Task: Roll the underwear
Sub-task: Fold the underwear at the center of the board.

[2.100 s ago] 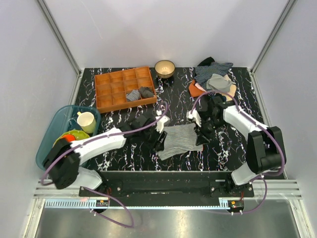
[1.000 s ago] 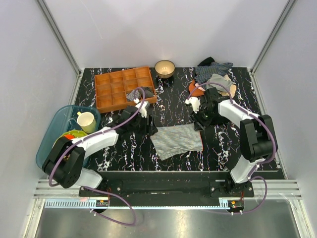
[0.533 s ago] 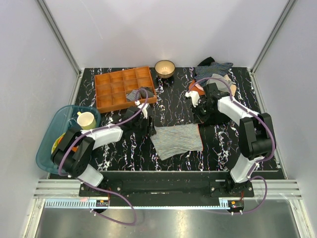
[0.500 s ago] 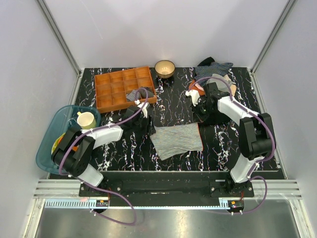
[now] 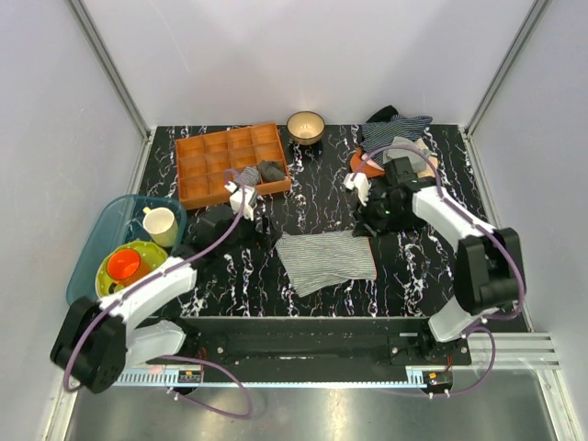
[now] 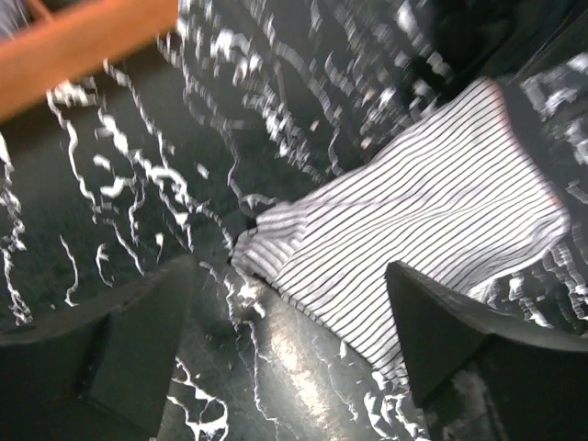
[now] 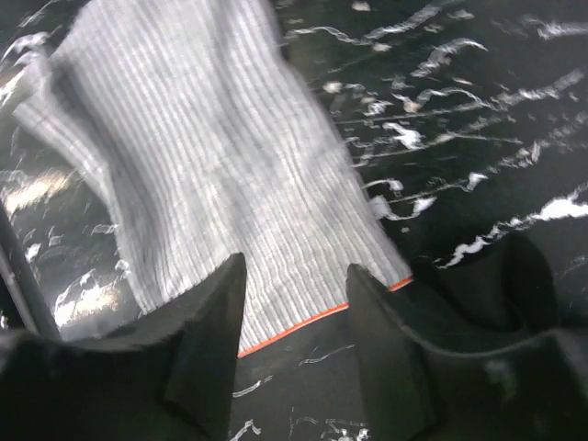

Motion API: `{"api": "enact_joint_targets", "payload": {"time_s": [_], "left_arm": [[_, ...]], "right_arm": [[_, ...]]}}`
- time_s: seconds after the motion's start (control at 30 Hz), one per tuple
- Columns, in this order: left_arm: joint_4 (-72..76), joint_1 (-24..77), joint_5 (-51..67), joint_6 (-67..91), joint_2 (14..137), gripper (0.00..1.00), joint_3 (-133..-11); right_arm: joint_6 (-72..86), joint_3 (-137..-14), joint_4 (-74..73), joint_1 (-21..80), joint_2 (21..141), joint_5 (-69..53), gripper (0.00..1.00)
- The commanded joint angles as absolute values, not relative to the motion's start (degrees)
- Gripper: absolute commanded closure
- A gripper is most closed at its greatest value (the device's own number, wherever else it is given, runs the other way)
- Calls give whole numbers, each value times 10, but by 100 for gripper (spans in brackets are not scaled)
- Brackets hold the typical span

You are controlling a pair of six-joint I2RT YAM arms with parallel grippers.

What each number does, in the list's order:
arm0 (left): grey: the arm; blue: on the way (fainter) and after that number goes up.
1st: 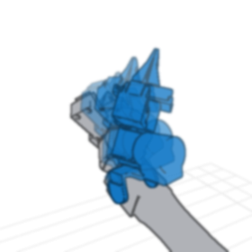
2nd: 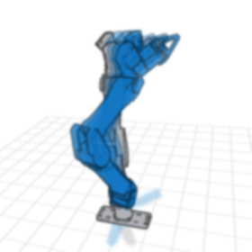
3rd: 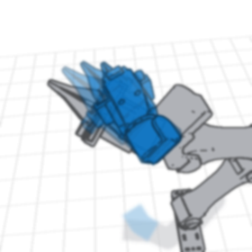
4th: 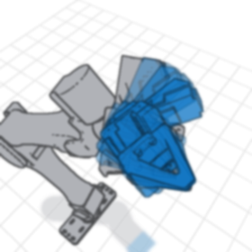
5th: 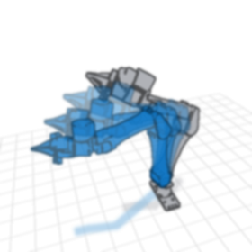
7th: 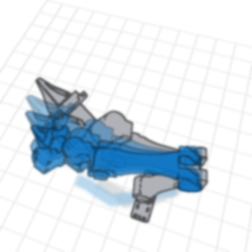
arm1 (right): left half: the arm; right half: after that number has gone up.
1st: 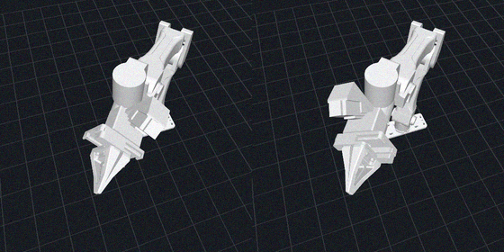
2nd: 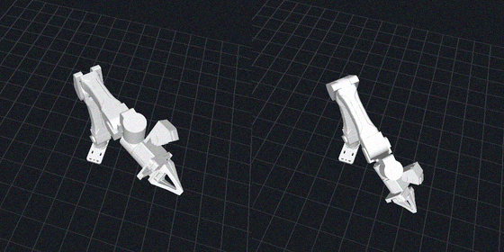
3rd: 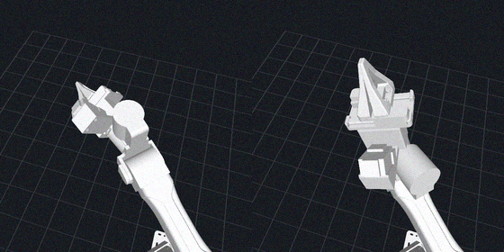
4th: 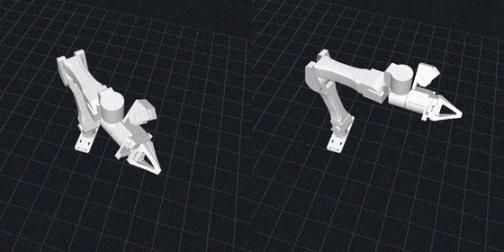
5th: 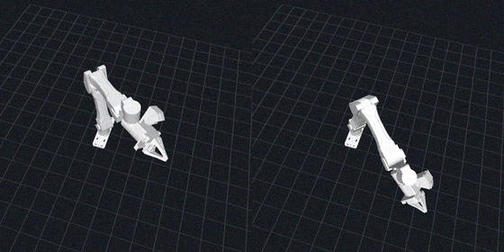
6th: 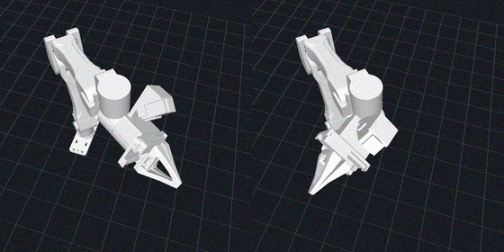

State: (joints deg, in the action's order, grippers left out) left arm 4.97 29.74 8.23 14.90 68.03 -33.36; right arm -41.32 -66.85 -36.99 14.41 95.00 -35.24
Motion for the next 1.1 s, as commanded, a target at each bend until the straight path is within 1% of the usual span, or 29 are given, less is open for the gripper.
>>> {"api": "enact_joint_targets", "payload": {"time_s": [0.0,0.03,0.07,0.13,0.17,0.2,0.23,0.27,0.3,0.33,0.37,0.4,0.5,0.63,0.87,1.0,1.03,1.07], "left_arm": [[180,300,104,149,569,1,-264],[243,301,99,167,552,1,-218],[274,301,100,197,529,1,-194],[346,304,129,200,526,1,-157],[357,308,151,177,534,1,-156],[360,326,196,161,542,4,-159],[342,342,213,141,549,9,-167],[319,363,215,86,560,9,-184],[294,413,190,55,563,9,-192],[247,438,171,26,565,9,-196],[236,461,157,-22,566,8,-193],[229,500,131,-39,564,8,-187],[235,551,106,-81,560,8,-171],[210,588,79,-130,589,8,-201],[182,628,27,-220,727,9,-273],[200,636,25,-248,780,8,-290],[200,637,25,-253,804,9,-294],[199,637,19,-259,816,9,-303]], "right_arm": [[-709,-609,-481,145,846,-499,34],[-770,-579,-523,148,837,-505,31],[-860,-564,-533,155,830,-504,30],[-874,-538,-513,179,821,-463,30],[-868,-515,-498,205,818,-441,31],[-863,-503,-482,213,816,-406,32],[-856,-491,-443,218,813,-393,33],[-848,-472,-429,222,811,-384,33],[-847,-465,-420,225,810,-373,33],[-847,-459,-411,226,810,-370,34],[-847,-455,-408,227,812,-367,34],[-848,-452,-405,228,814,-360,35],[-854,-433,-389,231,819,-339,36],[-858,-414,-361,233,828,-314,38],[-839,-404,-349,234,838,-301,50],[-827,-404,-349,233,845,-292,63],[-817,-410,-352,234,848,-292,68],[-813,-413,-354,234,853,-294,70]]}}
